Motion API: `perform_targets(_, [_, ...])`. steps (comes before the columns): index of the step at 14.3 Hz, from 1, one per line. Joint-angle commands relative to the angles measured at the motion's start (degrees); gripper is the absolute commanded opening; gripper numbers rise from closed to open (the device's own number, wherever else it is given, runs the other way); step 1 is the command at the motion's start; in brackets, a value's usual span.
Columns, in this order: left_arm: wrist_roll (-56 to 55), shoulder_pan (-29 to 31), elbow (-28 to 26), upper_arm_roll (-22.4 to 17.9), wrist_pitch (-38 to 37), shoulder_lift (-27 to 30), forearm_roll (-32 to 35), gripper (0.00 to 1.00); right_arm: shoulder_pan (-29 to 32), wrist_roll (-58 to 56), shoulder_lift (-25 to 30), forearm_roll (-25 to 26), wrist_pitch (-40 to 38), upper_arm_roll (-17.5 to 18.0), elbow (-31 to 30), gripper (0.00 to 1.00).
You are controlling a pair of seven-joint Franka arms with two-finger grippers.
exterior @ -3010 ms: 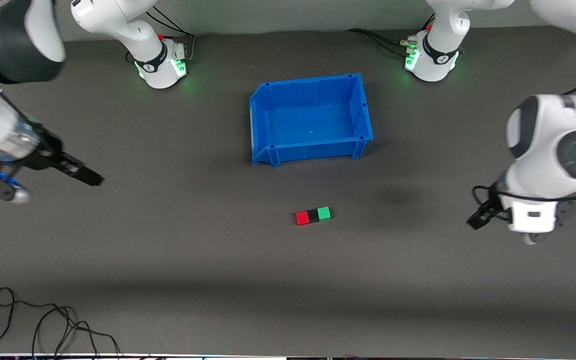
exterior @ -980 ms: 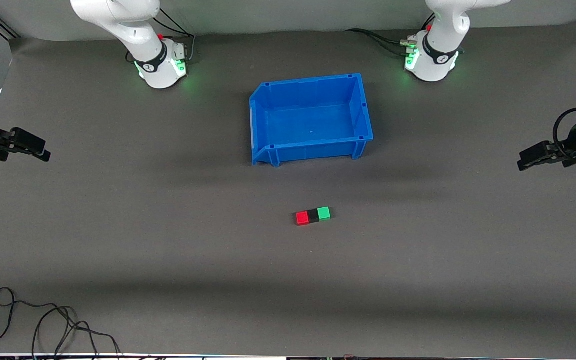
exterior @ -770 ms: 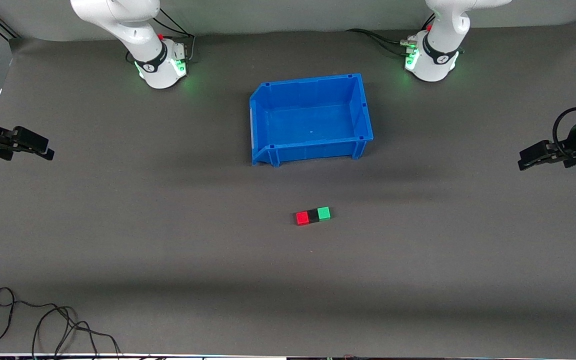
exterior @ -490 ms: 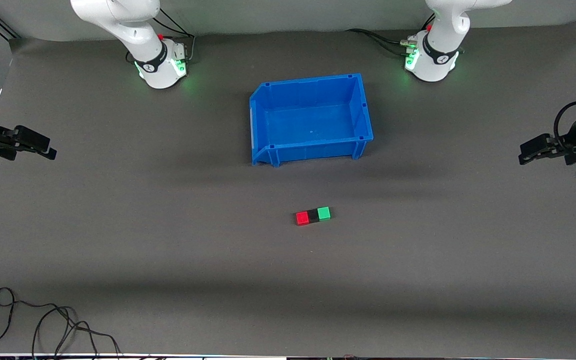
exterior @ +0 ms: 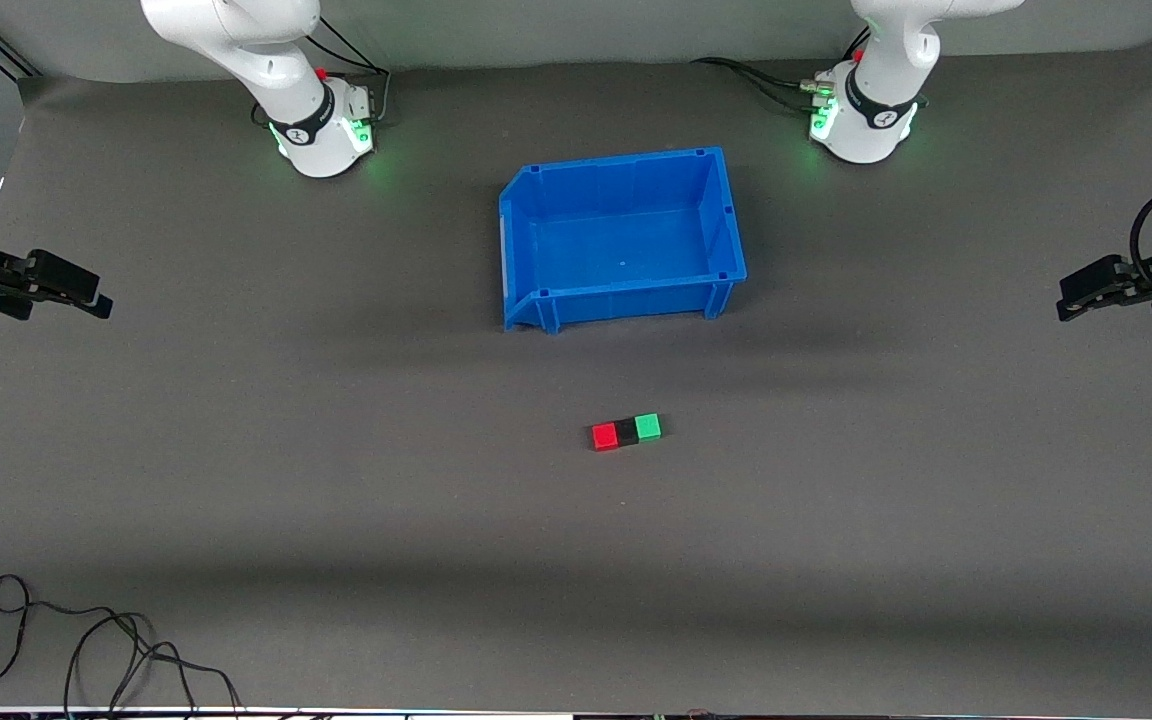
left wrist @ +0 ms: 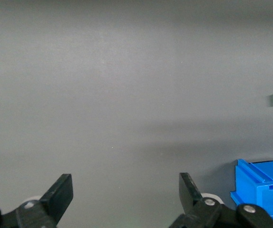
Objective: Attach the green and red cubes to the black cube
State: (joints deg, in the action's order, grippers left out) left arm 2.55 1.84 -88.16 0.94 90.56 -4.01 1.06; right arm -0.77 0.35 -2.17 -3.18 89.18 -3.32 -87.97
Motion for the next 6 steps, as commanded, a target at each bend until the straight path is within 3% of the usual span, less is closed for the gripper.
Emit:
perform_targets(1, [0.8, -1.0, -0.2, 0.1, -0.5, 0.9, 1.0, 1.00, -0.5, -0.4, 0.8, -1.0, -0.7, -0.7, 0.0, 1.00])
perform_targets(6, [0.6, -1.4, -0.2, 0.4, 0.1, 0.7, 1.0, 1.00, -0.5, -0.6, 0.8, -0.9, -0.7, -0.7, 0.0, 1.00])
